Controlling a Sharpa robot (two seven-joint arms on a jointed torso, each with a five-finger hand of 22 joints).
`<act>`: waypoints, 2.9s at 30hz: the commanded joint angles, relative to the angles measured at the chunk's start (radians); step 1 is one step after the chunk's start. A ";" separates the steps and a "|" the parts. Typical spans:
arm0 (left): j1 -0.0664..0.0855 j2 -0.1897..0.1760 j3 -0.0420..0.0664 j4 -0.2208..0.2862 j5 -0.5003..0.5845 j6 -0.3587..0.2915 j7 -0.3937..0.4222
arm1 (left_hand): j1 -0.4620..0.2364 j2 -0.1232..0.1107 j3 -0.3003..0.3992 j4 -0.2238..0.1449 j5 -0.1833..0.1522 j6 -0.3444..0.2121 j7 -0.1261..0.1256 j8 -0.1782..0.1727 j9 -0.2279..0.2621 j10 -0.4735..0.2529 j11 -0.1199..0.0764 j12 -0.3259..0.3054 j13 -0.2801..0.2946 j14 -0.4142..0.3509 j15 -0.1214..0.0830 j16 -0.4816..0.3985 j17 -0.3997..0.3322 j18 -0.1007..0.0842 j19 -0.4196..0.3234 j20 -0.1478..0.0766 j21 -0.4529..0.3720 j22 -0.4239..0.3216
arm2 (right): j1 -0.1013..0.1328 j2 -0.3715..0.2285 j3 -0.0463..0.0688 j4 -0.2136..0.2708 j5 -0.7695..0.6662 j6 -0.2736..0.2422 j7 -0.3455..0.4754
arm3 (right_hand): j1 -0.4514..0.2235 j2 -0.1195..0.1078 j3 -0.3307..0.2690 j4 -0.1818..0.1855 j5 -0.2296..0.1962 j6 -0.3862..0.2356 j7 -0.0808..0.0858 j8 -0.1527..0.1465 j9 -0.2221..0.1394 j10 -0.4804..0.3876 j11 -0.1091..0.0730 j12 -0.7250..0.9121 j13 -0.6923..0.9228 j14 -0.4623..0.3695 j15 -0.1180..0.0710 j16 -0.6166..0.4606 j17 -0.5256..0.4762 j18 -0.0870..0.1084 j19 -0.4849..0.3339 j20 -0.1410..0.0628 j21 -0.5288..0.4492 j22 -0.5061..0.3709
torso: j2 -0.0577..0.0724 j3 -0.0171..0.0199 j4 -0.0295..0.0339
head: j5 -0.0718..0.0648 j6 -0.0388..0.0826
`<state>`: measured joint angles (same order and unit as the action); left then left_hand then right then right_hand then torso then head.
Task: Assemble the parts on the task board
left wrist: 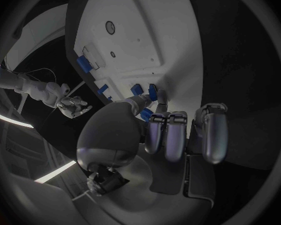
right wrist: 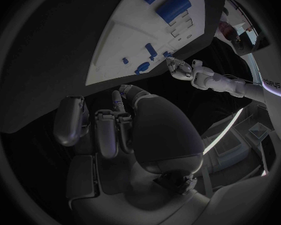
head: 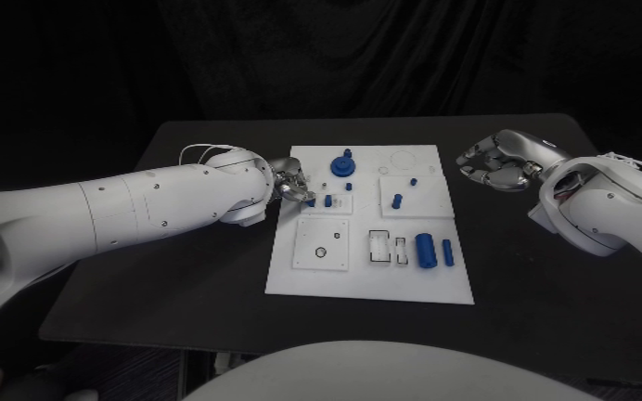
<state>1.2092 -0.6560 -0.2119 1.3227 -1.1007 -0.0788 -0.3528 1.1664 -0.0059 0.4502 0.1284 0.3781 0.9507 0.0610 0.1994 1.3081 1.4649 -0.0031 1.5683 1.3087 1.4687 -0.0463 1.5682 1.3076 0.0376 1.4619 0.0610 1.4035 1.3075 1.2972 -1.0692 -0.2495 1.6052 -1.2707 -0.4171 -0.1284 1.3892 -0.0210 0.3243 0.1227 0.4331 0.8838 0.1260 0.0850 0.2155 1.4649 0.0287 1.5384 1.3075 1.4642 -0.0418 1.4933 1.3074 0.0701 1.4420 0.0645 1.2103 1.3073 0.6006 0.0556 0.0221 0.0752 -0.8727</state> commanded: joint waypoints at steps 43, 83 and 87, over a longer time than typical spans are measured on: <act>-0.014 0.014 0.000 -0.021 0.000 0.078 0.029 | -0.146 0.020 -0.180 0.157 -0.218 -0.028 0.028 -0.089 -0.054 0.106 0.023 0.003 0.262 0.102 0.019 0.003 0.263 0.013 -0.018 0.022 -0.027 0.196 | -0.002 0.000 0.001 0.000 0.046 0.018 -0.015 | -0.011 -0.001 0.010 -0.001 0.004 0.010 0.002 0.000 0.000 0.063 0.002 -0.006 0.219 0.075 0.002 -0.007 0.131 0.009 -0.009 0.003 -0.013 0.158 | 0.000 -0.0003 0.0003 | 0.006 0.000; -0.018 0.020 0.000 -0.038 0.000 0.039 0.073 | -0.047 0.055 -0.254 0.101 -0.154 0.030 -0.017 0.092 0.031 0.106 -0.013 0.003 0.262 0.102 -0.011 0.003 0.263 0.010 -0.008 -0.004 -0.014 0.200 | -0.002 0.002 0.001 -0.002 0.046 0.034 -0.021 | -0.013 0.000 0.012 -0.002 0.005 0.012 0.001 0.000 0.000 0.062 0.002 -0.007 0.218 0.075 0.002 -0.008 0.129 0.009 -0.010 0.003 -0.014 0.158 | 0.000 0.0001 0.0007 | 0.010 0.000; -0.018 0.020 0.000 -0.039 0.000 0.033 0.075 | -0.039 0.056 -0.257 0.096 -0.152 0.024 -0.021 0.124 0.031 0.106 -0.017 0.003 0.262 0.102 -0.014 0.003 0.263 0.010 -0.006 -0.007 -0.012 0.201 | -0.002 0.002 0.001 -0.002 0.046 0.035 -0.022 | -0.013 0.000 0.012 -0.002 0.005 0.012 0.001 0.000 0.000 0.062 0.002 -0.007 0.218 0.075 0.002 -0.008 0.129 0.009 -0.010 0.003 -0.014 0.158 | 0.001 0.0002 -0.0002 | 0.011 0.000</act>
<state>1.1957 -0.6380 -0.2110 1.2831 -1.1064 -0.0494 -0.2938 1.1195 0.0519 0.1960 0.2249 0.2233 0.9754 0.0428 0.3205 1.3092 1.4671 -0.0150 1.5683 1.3088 1.4688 -0.0537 1.5682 1.3076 0.0375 1.4548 0.0608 1.3847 1.3074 1.2971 -1.0668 -0.2495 1.6031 -1.2231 -0.3898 -0.1332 1.3892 -0.0210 0.3299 0.1227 0.4331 0.8875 0.1297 0.0850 0.2155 1.4649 0.0287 1.5345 1.3075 1.4642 -0.0418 1.4895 1.3074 0.0702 1.4384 0.0681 1.2001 1.3073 0.6007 0.0557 0.0229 0.0853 -0.8727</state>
